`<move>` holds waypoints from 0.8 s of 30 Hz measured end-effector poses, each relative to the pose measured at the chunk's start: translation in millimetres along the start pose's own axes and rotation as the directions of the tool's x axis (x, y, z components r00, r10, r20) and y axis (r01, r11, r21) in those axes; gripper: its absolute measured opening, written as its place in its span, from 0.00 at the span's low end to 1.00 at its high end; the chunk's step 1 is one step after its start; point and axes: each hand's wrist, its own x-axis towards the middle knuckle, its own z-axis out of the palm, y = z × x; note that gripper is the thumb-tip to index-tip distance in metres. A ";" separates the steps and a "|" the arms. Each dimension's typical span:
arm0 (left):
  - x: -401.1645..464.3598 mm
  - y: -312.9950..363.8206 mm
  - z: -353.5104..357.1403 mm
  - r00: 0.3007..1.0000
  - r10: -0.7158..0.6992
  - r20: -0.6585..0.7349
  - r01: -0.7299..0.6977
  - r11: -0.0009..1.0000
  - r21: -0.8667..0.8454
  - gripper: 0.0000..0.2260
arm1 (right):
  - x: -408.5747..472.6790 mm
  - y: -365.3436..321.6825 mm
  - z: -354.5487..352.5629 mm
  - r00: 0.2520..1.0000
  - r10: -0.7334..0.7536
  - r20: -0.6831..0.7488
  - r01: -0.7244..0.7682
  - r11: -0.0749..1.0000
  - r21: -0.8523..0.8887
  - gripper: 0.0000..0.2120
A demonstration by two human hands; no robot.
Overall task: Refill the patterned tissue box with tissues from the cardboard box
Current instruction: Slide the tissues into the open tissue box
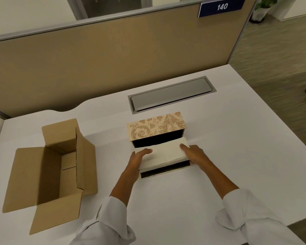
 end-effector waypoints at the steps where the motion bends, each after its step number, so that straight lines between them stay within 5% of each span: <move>1: 0.0 -0.8 0.1 1.000 0.000 -0.004 0.000 1.000 -0.004 0.39 | 0.3 -0.5 -0.5 1.000 -0.002 -0.003 0.002 1.000 -0.017 0.31; 9: 1.4 -7.8 6.6 0.970 0.037 -0.242 -0.014 0.995 0.096 0.31 | -3.6 -5.1 1.6 0.999 -0.047 -0.024 0.044 0.990 -0.135 0.31; 14: -6.5 -16.2 6.4 0.934 0.173 -0.312 -0.098 0.965 0.243 0.32 | -12.3 -8.0 0.0 0.998 -0.049 -0.044 0.038 0.976 -0.213 0.32; 17: -18.3 -20.0 6.9 0.853 0.380 -0.358 -0.234 0.891 0.389 0.32 | -25.8 -20.8 -10.8 0.954 -0.183 -0.236 0.130 0.966 -0.224 0.33; 19: -30.1 -26.3 7.6 0.681 0.669 -0.297 -0.394 0.677 0.622 0.27 | -34.9 -41.2 -20.3 0.805 -0.448 -0.390 0.350 0.888 -0.298 0.29; 21: -42.3 -37.5 14.5 0.492 0.868 -0.065 -0.500 0.343 0.795 0.20 | -35.5 -73.1 -23.2 0.649 -0.671 -0.359 0.545 0.739 -0.397 0.23; 22: -47.7 -44.1 21.5 0.449 0.891 0.067 -0.530 0.205 0.823 0.18 | -33.4 -92.9 -21.3 0.612 -0.735 -0.292 0.602 0.672 -0.432 0.23; 24: -54.4 -56.7 39.0 0.466 0.840 0.276 -0.541 0.024 0.841 0.17 | -24.5 -133.7 -10.7 0.587 -0.801 -0.118 0.649 0.553 -0.522 0.25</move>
